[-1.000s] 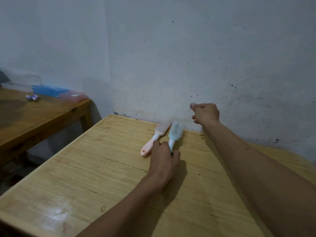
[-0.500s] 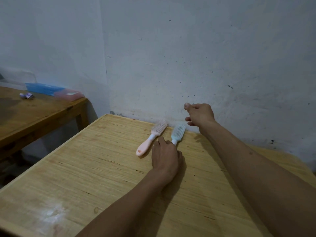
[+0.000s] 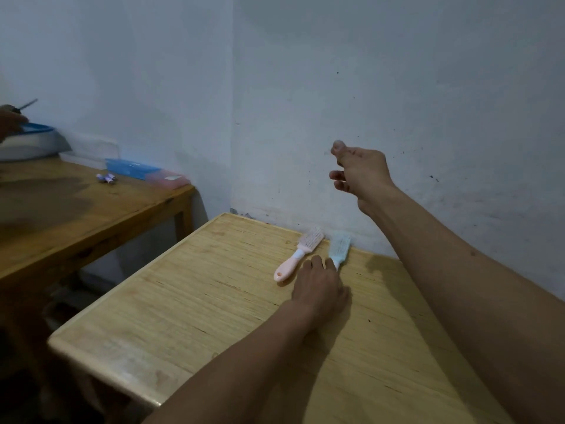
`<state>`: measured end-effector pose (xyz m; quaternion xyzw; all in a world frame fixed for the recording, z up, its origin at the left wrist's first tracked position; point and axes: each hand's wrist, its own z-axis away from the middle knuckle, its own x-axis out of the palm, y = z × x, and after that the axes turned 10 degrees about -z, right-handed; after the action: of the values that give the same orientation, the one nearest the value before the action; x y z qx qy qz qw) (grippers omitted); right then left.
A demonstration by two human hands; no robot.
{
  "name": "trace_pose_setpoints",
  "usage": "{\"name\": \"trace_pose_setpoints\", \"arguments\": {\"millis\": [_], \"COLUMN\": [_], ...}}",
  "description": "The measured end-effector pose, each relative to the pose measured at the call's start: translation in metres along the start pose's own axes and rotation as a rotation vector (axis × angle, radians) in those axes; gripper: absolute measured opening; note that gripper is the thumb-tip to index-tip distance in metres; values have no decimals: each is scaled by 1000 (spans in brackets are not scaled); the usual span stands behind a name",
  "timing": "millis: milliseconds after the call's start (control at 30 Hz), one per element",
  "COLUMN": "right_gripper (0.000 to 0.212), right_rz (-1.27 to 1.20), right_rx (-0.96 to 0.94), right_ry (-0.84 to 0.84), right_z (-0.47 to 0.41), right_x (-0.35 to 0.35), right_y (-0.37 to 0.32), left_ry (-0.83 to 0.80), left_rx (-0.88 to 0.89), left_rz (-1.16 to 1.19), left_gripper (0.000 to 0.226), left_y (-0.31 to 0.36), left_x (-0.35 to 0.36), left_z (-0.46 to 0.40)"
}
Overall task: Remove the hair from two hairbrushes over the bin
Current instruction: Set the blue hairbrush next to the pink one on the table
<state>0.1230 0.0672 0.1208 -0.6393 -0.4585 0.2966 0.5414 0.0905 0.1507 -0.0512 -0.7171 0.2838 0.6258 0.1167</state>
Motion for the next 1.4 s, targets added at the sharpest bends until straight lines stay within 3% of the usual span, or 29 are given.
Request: {"name": "trace_pose_setpoints", "arguments": {"millis": [67,167,233,267,367,433,567,700,833,967,1100,1267,1333,1400], "right_gripper": [20,35,36,34,25,20,14,14,13,14,8,25,21,33], "right_rz": [28,89,143,165,168,152,252,505,619,590,643,672,679,729], "right_rx": [7,58,93,112,186,236,279,333,337,503,414,394,318,206], "right_ry": [-55,-140,-231,-293,-499,-641,-970,-1181,-1228,-1248,-1319,-1322,-1341,-1361], "right_z": [10,31,51,64,107,141,212,264,299,336,362,376,374,370], "right_x": [10,23,32,37,63,87,136,163,188,223,261,294,298,301], "right_y": [-4,3,15,21,39,50,74,102,137,182,221,249,250,252], "left_ry": [71,297,361,307,-140,-343,-391,-311,-289,-304,-311,-295,-289,-286], "left_rx": [0,9,-58,-123,-333,-385,-260,-270,-267,-239,-242,-228,-221,-221], "left_rz": [76,80,-8,-72,-249,-262,-329,-293,-223,-206,-194,-202,-207,-203], "left_gripper": [66,52,47,52,88,99,107,85,87,87,85,84,85,85], "left_y": [-9,-48,-94,-122,-195,-226,-257,-251,-243,-249,-250,-253,-254,-255], "left_x": [-8,-32,-56,-69,-97,-94,-65,-70,-76,-76,-77,-76,-74,-74], "left_z": [12,39,61,74,124,154,183,190,192,195,195,193,191,192]}}
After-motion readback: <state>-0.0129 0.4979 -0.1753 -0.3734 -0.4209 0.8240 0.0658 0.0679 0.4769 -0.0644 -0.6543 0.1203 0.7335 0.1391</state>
